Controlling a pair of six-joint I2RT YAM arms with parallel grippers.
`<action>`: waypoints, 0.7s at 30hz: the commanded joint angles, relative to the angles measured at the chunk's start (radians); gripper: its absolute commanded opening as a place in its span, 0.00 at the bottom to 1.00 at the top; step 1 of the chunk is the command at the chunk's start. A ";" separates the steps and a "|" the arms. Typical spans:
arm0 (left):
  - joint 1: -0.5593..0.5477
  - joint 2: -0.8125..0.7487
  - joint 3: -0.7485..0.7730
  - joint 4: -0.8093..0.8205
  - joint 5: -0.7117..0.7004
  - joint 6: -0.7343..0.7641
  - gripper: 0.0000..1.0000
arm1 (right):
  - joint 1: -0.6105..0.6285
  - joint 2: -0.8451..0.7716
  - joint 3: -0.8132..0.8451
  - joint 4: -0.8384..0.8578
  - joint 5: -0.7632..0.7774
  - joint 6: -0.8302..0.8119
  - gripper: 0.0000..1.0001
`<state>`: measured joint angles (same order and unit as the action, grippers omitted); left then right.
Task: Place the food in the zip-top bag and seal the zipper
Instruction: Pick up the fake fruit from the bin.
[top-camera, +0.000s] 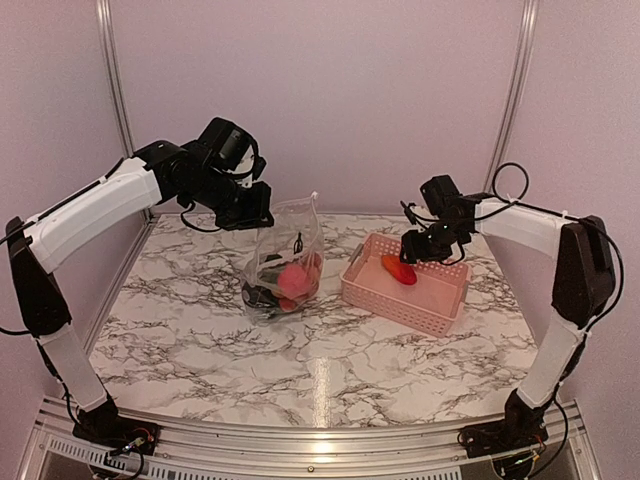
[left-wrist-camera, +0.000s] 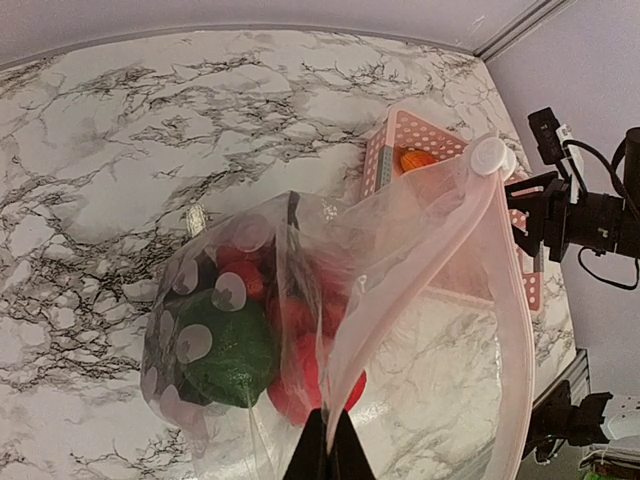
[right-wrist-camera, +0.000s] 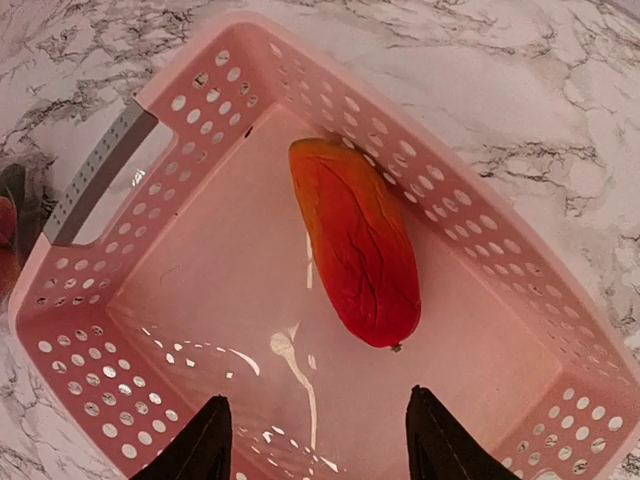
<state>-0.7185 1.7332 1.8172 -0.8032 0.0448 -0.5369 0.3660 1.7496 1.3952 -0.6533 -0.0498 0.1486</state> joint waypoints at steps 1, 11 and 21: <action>0.007 -0.036 -0.021 0.008 0.008 -0.010 0.00 | -0.005 0.075 0.082 -0.089 0.083 -0.022 0.59; 0.007 -0.052 -0.045 0.012 0.008 -0.020 0.00 | -0.006 0.257 0.207 -0.097 0.100 -0.043 0.68; 0.007 -0.048 -0.049 0.015 0.012 -0.018 0.00 | -0.007 0.402 0.321 -0.100 0.104 -0.050 0.62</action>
<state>-0.7185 1.7157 1.7771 -0.7895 0.0448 -0.5571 0.3634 2.1166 1.6695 -0.7403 0.0444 0.1024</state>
